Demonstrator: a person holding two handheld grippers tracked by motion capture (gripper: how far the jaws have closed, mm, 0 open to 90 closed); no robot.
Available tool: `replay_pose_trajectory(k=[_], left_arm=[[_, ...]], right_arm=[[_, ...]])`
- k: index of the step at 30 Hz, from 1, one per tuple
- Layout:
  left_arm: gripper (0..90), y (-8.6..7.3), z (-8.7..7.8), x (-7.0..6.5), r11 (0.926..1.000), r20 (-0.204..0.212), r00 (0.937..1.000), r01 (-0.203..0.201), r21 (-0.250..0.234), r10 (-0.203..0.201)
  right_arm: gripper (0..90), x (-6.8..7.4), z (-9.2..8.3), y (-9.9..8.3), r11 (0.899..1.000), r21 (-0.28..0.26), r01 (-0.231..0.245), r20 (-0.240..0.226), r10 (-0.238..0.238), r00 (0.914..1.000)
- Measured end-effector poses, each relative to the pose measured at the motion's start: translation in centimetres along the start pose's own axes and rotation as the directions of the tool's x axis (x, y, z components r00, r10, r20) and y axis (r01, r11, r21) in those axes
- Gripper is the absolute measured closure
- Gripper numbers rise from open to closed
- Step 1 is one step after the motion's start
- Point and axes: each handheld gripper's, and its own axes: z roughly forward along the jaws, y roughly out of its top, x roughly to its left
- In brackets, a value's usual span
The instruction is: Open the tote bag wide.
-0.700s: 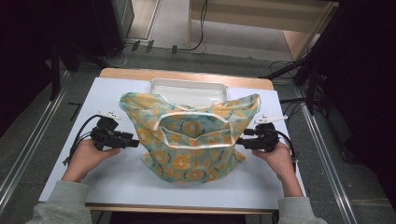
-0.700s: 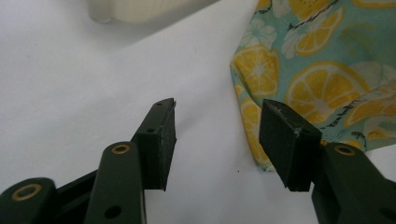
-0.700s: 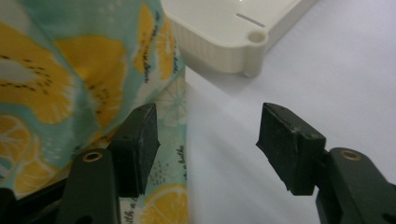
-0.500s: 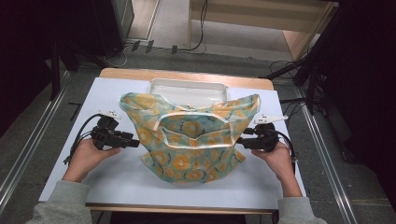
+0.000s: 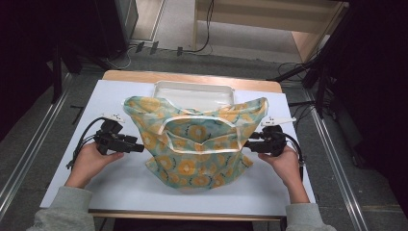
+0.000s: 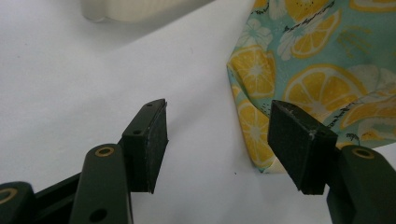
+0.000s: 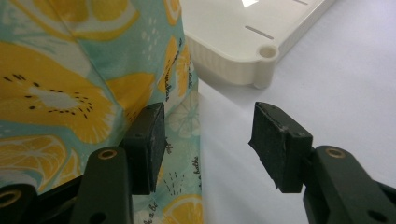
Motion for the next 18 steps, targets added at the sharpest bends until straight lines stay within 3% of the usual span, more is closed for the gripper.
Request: replay_pose_trajectory(k=[18], left_arm=[[40.7, 0.08, -0.5, -0.3, 0.9997, 0.004, 0.9999, -0.015, -0.017, 0.015]], right_arm=[[46.1, 0.08, -0.19, 0.15, 1.0, -0.017, -0.017, -0.02, 0.016, 0.9997]])
